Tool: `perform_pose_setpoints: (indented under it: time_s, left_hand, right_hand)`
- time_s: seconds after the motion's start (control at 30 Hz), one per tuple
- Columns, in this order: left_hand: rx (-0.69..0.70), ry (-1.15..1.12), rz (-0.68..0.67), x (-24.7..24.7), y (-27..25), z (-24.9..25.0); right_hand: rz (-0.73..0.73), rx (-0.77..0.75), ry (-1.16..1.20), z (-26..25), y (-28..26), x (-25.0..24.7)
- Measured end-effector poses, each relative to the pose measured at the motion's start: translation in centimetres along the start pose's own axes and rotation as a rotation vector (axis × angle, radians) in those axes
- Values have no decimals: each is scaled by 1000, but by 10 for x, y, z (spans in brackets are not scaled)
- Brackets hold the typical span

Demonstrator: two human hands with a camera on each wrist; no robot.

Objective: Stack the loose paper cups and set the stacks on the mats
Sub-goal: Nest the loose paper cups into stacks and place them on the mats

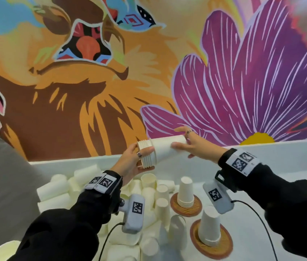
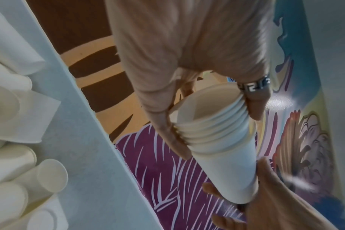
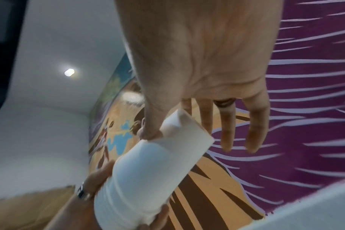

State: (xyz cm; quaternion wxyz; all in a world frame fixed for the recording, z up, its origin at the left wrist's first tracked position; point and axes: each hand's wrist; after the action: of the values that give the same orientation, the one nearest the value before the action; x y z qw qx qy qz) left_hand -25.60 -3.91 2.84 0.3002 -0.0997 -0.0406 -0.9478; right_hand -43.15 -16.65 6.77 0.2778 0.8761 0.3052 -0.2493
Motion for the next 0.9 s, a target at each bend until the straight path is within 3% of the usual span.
perform_pose_setpoints:
  time_s: [0.2, 0.53, 0.7, 0.9]
  left_hand:
    - [-37, 36, -44, 50, 1, -16]
    - [-24, 336, -189, 106, 11, -57]
    - [16, 587, -361, 122, 1, -83]
    - [-101, 661, -502, 130, -9, -129]
  right_hand:
    - [19, 155, 299, 32, -14, -20]
    - [95, 201, 244, 92, -25, -60]
    - [7, 139, 88, 108, -38, -71]
    - [-208, 39, 0, 118, -64, -62]
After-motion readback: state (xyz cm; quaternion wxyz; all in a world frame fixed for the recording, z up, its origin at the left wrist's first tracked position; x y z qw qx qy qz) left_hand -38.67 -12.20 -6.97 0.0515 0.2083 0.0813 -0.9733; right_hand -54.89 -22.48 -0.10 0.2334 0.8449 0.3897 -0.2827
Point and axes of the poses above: each hand's wrist, its own y-axis towards the middle knuckle, its own x-axis out of the palm, z = x × y, and after that the axes turned 12 degrees about z, right-handed
